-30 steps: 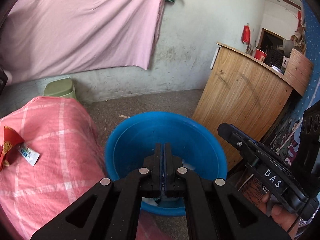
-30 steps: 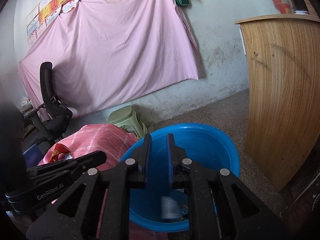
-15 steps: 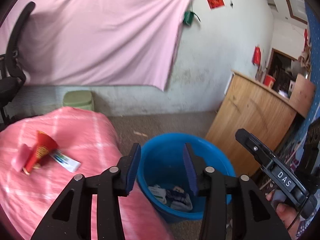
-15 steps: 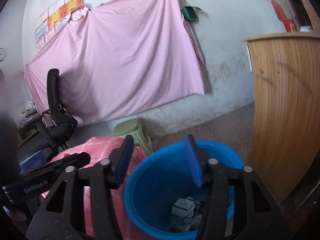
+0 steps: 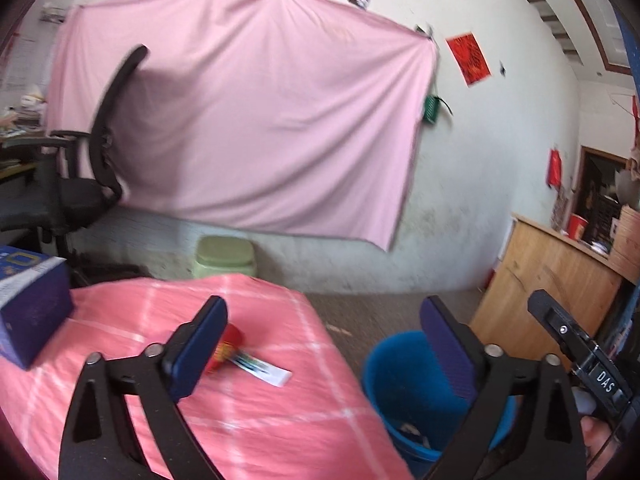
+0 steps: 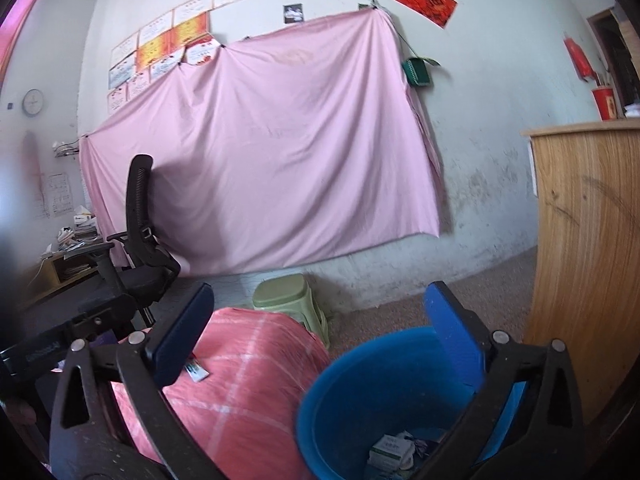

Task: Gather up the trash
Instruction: 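Move both tools back over the table toward the toothpaste tube and battery, then grasp the white toothpaste tube with the right gripper while the left gripper grasps the orange battery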

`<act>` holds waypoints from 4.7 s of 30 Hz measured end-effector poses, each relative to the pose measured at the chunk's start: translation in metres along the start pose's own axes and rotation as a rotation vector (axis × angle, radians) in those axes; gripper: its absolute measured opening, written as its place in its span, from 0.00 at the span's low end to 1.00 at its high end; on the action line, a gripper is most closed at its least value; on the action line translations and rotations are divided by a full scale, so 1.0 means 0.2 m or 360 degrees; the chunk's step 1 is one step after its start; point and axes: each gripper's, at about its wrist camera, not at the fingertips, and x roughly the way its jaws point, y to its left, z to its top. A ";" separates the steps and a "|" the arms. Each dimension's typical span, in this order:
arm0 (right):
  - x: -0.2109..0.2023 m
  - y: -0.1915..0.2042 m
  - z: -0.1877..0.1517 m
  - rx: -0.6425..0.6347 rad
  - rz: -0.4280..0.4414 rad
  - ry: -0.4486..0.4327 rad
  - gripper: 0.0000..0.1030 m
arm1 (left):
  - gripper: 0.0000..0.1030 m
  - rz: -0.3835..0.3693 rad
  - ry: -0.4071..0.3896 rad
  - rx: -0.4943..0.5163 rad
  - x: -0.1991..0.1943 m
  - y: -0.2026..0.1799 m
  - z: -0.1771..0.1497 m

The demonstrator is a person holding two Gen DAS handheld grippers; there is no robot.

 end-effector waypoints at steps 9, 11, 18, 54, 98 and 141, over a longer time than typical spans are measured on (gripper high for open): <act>-0.01 0.24 0.01 -0.0098 0.0096 -0.0138 1.00 | 0.97 0.0189 -0.0110 -0.0050 -0.15 0.25 0.00; 0.00 0.29 0.00 -0.0112 0.0115 -0.0152 1.00 | 0.97 0.0232 -0.0128 -0.0035 -0.18 0.29 -0.01; 0.10 0.45 -0.05 -0.0190 0.0195 -0.0081 1.00 | 0.97 0.0348 -0.0122 -0.0006 -0.23 0.44 -0.06; 0.94 0.73 -0.49 -0.0433 0.0343 0.1248 0.72 | 0.62 0.0153 0.0780 0.0115 0.31 0.73 -0.30; 0.74 0.61 -0.44 -0.0317 0.0475 0.1199 0.20 | 0.00 0.0199 0.0622 0.0292 0.32 0.64 -0.29; 0.91 0.67 -0.46 -0.0406 0.0368 0.1266 0.21 | 0.07 0.0204 0.0920 0.0129 0.50 0.83 -0.28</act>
